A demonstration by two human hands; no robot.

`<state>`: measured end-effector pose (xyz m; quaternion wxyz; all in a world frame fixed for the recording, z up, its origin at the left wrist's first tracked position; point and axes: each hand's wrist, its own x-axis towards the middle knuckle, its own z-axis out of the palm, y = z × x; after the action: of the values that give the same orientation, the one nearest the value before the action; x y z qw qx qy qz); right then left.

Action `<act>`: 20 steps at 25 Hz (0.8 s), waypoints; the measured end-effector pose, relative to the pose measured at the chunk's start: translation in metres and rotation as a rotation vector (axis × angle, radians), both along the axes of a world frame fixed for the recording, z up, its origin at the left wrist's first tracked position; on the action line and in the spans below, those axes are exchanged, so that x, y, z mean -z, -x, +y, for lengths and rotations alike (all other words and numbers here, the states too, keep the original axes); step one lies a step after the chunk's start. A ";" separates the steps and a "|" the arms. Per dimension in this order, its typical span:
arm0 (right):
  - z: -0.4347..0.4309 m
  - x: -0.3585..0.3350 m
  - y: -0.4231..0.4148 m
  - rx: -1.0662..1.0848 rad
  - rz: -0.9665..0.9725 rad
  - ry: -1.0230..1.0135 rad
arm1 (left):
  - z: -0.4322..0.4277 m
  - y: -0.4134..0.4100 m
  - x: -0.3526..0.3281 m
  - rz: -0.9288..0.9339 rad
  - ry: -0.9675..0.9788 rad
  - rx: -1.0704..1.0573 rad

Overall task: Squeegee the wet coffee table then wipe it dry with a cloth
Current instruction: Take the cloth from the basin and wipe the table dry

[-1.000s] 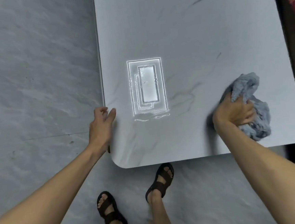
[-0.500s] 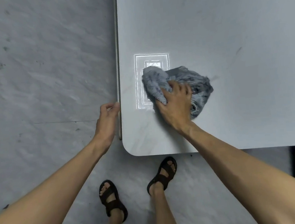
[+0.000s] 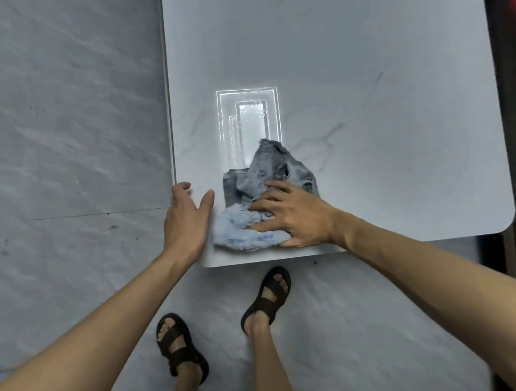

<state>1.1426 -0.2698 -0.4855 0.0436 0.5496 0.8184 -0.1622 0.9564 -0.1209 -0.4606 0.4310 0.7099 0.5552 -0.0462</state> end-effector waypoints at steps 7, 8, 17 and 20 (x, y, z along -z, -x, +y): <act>-0.143 -0.006 -0.094 0.841 -0.067 -0.090 | -0.004 -0.003 0.000 0.062 -0.014 0.069; -0.159 -0.005 -0.096 1.076 -0.090 -0.125 | -0.003 -0.002 -0.002 0.065 -0.007 0.069; -0.058 0.009 0.003 2.302 -0.204 -0.174 | 0.023 0.023 -0.008 -0.127 0.256 -0.168; 0.000 0.013 0.081 1.936 -0.157 -0.171 | 0.028 0.030 -0.009 -0.189 0.328 -0.211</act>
<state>1.0619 -0.2695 -0.4988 -0.0943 0.9949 0.0165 -0.0308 0.9263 -0.0931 -0.4518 0.5933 0.5692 0.5686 -0.0235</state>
